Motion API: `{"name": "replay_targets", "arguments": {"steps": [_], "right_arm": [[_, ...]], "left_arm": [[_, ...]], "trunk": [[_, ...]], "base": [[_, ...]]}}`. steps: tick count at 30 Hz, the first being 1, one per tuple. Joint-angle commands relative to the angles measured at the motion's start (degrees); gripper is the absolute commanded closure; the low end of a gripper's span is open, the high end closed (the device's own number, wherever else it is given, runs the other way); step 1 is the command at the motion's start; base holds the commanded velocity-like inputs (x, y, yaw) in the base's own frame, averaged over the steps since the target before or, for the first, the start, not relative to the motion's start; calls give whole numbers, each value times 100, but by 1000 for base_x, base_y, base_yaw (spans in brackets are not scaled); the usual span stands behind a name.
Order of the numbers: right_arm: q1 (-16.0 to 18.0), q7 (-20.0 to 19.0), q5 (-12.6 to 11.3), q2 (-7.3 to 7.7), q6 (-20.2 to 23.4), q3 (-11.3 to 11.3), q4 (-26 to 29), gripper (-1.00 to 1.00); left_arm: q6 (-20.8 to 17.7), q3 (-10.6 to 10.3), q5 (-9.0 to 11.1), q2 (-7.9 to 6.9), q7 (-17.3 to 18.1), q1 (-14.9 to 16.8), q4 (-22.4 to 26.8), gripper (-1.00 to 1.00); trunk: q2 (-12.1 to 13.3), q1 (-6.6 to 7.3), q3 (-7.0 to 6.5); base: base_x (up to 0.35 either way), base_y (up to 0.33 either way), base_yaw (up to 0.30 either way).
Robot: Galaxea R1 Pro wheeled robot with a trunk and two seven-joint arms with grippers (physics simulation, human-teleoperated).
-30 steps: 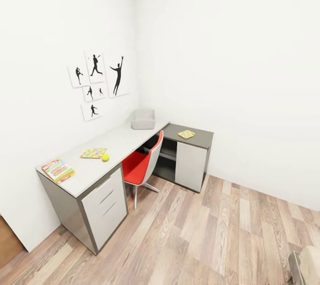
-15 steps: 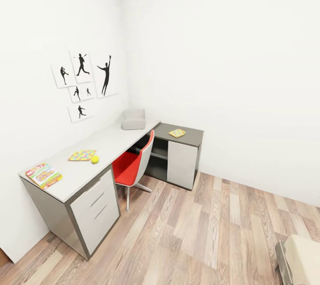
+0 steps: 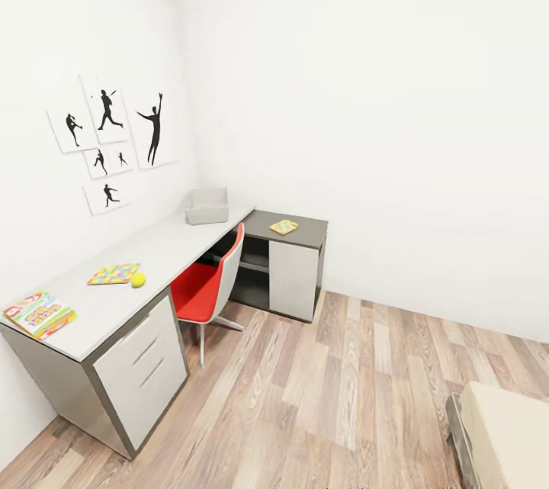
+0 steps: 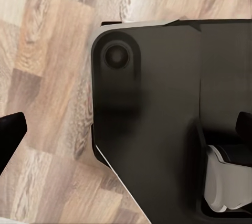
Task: Put all the toys in the child's room - the three board games (two on the bed and one on the table), the two jigsaw puzzles on the table, and the tennis ball on the table - inside the toy box on the table in the child's room.
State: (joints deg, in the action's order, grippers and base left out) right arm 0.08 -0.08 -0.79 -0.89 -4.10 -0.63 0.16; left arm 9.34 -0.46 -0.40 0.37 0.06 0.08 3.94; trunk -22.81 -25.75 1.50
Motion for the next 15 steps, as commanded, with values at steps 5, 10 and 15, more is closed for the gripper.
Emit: {"name": "replay_targets", "arguments": {"steps": [5, 10, 15], "right_arm": [[1, -1, -9, 15, -20, -7, 1, -100], [1, -1, -9, 18, -26, -7, 1, -100], [1, -1, 2, 7, -41, -2, 1, -100]], "left_arm": [[15, -3, -6, 0, 1, 1, 2, -100], [15, -4, -4, -1, 2, 1, 2, -100], [21, -2, -5, -1, 2, 1, 3, -100]], "trunk": [[-11, -3, 11], [-11, -3, 11], [-11, -3, 11]], "base": [[0, 0, -261], [0, 0, -266], [0, 0, -156]]}}
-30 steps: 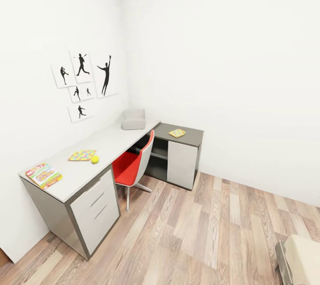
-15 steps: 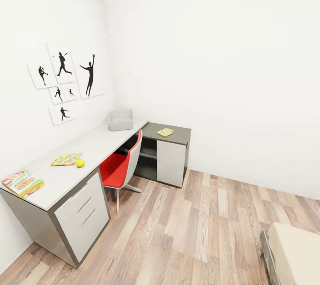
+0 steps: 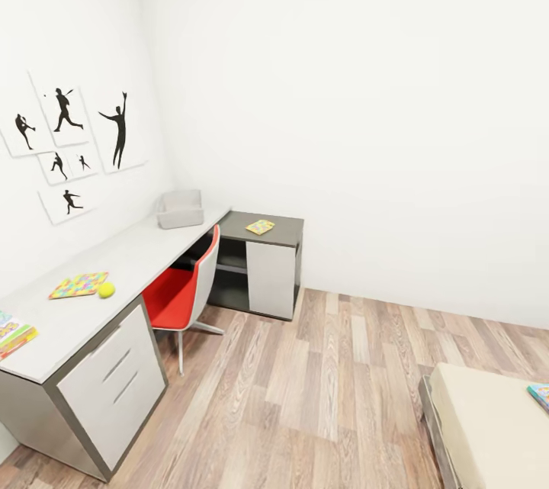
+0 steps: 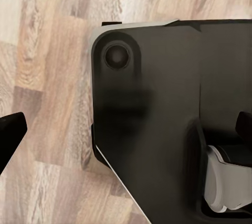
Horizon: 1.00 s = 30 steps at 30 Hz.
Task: Put all the toys in the child's room - the three board games (two on the bed and one on the table), the two jigsaw puzzles on the table, and the tennis ball on the table - inside the toy box on the table in the child's room.
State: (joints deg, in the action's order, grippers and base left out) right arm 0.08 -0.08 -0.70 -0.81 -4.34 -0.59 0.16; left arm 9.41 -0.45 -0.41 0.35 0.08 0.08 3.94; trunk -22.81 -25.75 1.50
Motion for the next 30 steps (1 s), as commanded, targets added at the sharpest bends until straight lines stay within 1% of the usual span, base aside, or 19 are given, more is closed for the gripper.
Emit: {"name": "replay_targets", "arguments": {"steps": [1, 15, 18, 22, 24, 25, 26, 27, 28, 29, 30], "right_arm": [[1, -1, -5, -3, -20, 0, 3, -100], [1, -1, 11, -1, -21, 13, 2, -100], [1, -1, 34, -10, -21, 30, 3, -100], [9, -17, 8, -41, 33, -7, 42, -100], [92, -40, -1, -20, 87, -12, 150, -100], [208, -51, -10, -9, 169, -15, 249, -100], [345, -52, -15, -7, 321, -17, 339, -100], [417, -49, -12, -10, 421, -17, 377, -100], [566, -38, -10, -9, 646, -18, 453, -100], [644, -36, -11, -5, 763, -18, 496, -100], [810, -31, -14, -2, 994, -22, 609, -100]], "left_arm": [[15, -2, -4, 0, 1, 1, 4, -100], [15, 27, -3, -9, 1, 4, 26, -100], [-4, 33, -3, -34, 18, 8, 183, -100], [-91, 57, 2, -66, 40, 23, 476, -100], [-265, 60, 8, -72, 43, 57, 624, -100], [-488, 61, 12, -85, 43, 121, 722, -100], [-789, 61, 20, -115, 47, 217, 827, -100], [-960, 63, 26, -139, 50, 274, 887, -100], [-1341, 71, 42, -199, 64, 410, 1021, -100], [-1546, 78, 49, -231, 74, 486, 1093, -100], [-1966, 90, 61, -296, 114, 646, 1252, -100]], "trunk": [[-11, -3, 11], [-11, -3, 11], [-11, -3, 11], [-11, -3, 11], [-11, -3, 11], [-11, -3, 11], [-11, -3, 11], [-11, -3, 11], [-11, -3, 11], [-11, -3, 11], [-11, -3, 11]], "base": [[0, 0, -45], [0, 0, -7], [0, 0, 0], [0, 0, 0], [0, 0, 0], [0, 0, 0], [0, 0, 0], [0, 0, 0], [0, 0, 0], [0, 0, 0], [0, 0, 0]]}}
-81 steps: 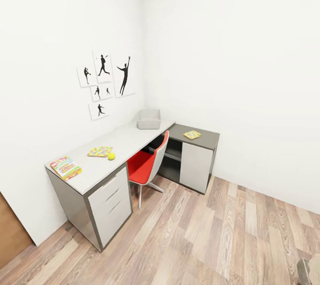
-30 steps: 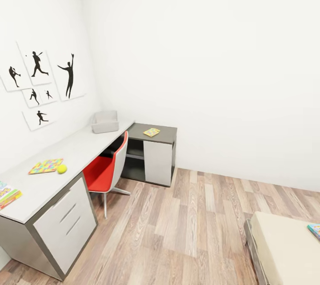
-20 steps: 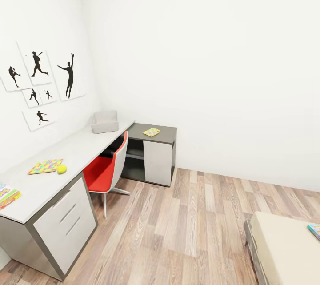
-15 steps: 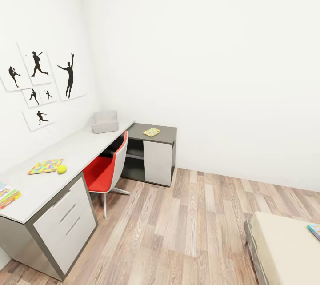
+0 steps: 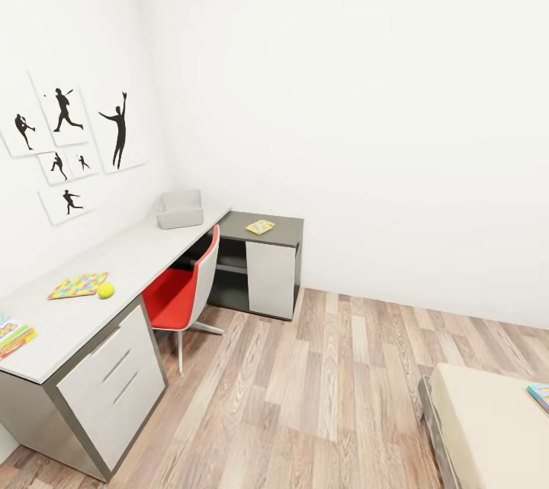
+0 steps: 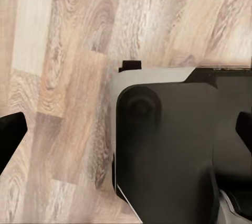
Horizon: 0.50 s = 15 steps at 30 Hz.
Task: Put all the toys in the child's room - the three board games (two on the bed and one on the table), the two jigsaw puzzles on the table, and the tennis ball on the table - inside the toy box on the table in the child's room.
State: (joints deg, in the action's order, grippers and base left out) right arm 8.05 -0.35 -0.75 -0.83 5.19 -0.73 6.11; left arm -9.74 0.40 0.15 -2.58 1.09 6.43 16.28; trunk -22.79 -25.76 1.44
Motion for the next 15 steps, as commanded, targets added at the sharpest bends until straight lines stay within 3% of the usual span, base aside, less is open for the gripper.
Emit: {"name": "replay_targets", "arguments": {"steps": [1, 2, 7, 9, 15], "right_arm": [[175, 1, -17, -4, 251, -12, 160, -100], [321, 4, -43, -14, 437, -23, 325, -100], [749, 13, -314, -60, 1165, -136, 1056, -100], [988, 14, -483, -66, 1782, -168, 1582, -100], [1458, 17, -665, -102, 3208, -210, 3023, -100]], "left_arm": [[-467, 16, 13, -56, 98, 173, 201, -100], [-854, 24, 19, -95, 231, 328, 403, -100], [-2010, 36, 22, -158, 916, 819, 1255, -100], [-2701, 37, 17, -226, 1240, 1075, 1830, -100], [-4094, 73, 24, -378, 1558, 1445, 3327, -100]], "trunk": [[-13, -3, 16], [-13, -3, 16], [-13, -3, 16], [-13, -3, 16], [-13, -3, 16]], "base": [[0, 0, 0], [0, 0, 0], [0, 0, 0], [0, 0, 0], [0, 0, 0]]}}
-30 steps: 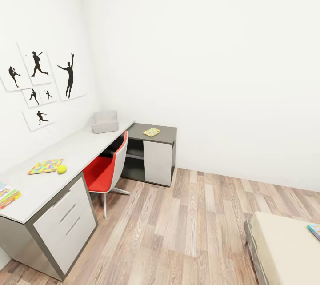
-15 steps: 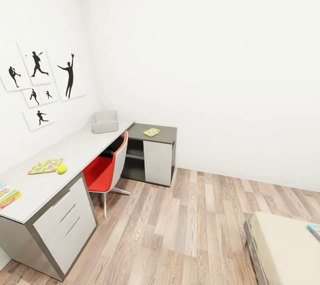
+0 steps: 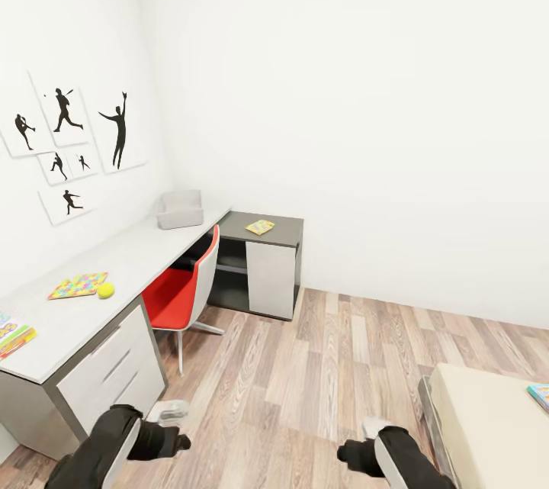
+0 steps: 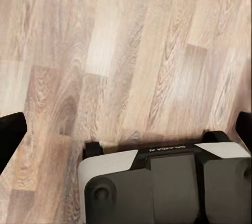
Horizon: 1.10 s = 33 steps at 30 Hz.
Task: Put all the toys in the child's room - the three board games (two on the bed and one on the table), the two jigsaw puzzles on the table, and the tennis ball on the table - inside the toy box on the table in the child's room.
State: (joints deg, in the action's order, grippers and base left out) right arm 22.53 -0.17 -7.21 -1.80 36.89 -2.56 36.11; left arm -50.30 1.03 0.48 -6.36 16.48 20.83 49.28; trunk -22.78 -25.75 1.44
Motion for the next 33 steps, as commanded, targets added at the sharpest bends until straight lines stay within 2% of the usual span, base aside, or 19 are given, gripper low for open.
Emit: {"name": "replay_targets", "arguments": {"steps": [1, 5, 7, 9, 10, 12, 13, 17, 18, 19, 22, 25, 27, 28, 29, 30, 33], "right_arm": [[59, -1, -26, -14, 169, -33, 177, -100], [287, -1, -42, -186, 995, -46, 1211, -100], [306, -1, -43, -236, 1127, -40, 1462, -100], [321, 0, -34, -288, 1260, -18, 1829, -100], [310, 0, -32, -314, 1351, -2, 2100, -100], [294, 0, -28, -333, 1473, 9, 2421, -100], [275, -1, -24, -341, 1592, 15, 2748, -100], [255, -7, -24, -335, 1749, 19, 3479, -100], [254, -7, -26, -327, 1758, 19, 3547, -100], [253, -5, -26, -287, 1786, 20, 3746, -100], [252, -3, -4, -286, 1791, 21, 3793, -100], [252, -2, -21, -290, 1794, 7, 3799, -100], [252, -7, -29, -291, 1795, -6, 3807, -100], [252, -7, -31, -291, 1795, -8, 3809, -100], [252, -15, -40, -288, 1795, -15, 3803, -100], [252, -15, -43, -284, 1795, -15, 3787, -100], [252, -18, -42, -276, 1797, -19, 3773, -100]], "left_arm": [[-132, 30, -8, -5, 31, 18, 191, -100], [-734, 271, 0, -18, 242, 63, 1305, -100], [-832, 304, -1, -22, 431, 66, 1596, -100], [-912, 338, -22, -41, 775, 68, 1939, -100], [-944, 365, -36, -80, 989, 69, 2090, -100], [-963, 408, -34, -159, 1168, 66, 2221, -100], [-970, 470, -25, -263, 1305, 64, 2331, -100], [-970, 612, -10, -442, 1526, 47, 2658, -100], [-970, 623, -9, -455, 1543, 41, 2718, -100], [-970, 646, -5, -477, 1597, 8, 3063, -100], [-970, 654, -5, -479, 1659, -9, 3229, -100], [-970, 675, -4, -505, 2001, -21, 3347, -100], [-970, 690, -4, -526, 2534, -24, 3395, -100], [-970, 693, -4, -533, 2692, -25, 3402, -100], [-970, 794, -38, -610, 3692, -26, 3421, -100], [-970, 846, -53, -655, 3953, -26, 3411, -100], [-970, 938, -69, -739, 4275, -29, 3381, -100]], "trunk": [[-14, -4, 17], [-14, -4, 17], [-14, -4, 17], [-14, -4, 17], [-14, -4, 17], [-14, -4, 17], [-14, -4, 17], [-14, -4, 17], [-14, -4, 17], [-14, -4, 17], [-14, -4, 17], [-14, -4, 17], [-14, -4, 17], [-14, -4, 17], [-14, -4, 17], [-14, -4, 17], [-14, -4, 17]], "base": [[0, 0, 0], [0, 0, 0], [0, 0, 0], [0, 0, 0], [0, 0, 0], [0, 0, 0], [0, 0, 0], [0, 0, 0], [0, 0, 0], [0, 0, 0], [0, 0, 0], [0, 0, 0], [0, 0, 0], [0, 0, 0], [0, 0, 0], [0, 0, 0], [0, 0, 0]]}}
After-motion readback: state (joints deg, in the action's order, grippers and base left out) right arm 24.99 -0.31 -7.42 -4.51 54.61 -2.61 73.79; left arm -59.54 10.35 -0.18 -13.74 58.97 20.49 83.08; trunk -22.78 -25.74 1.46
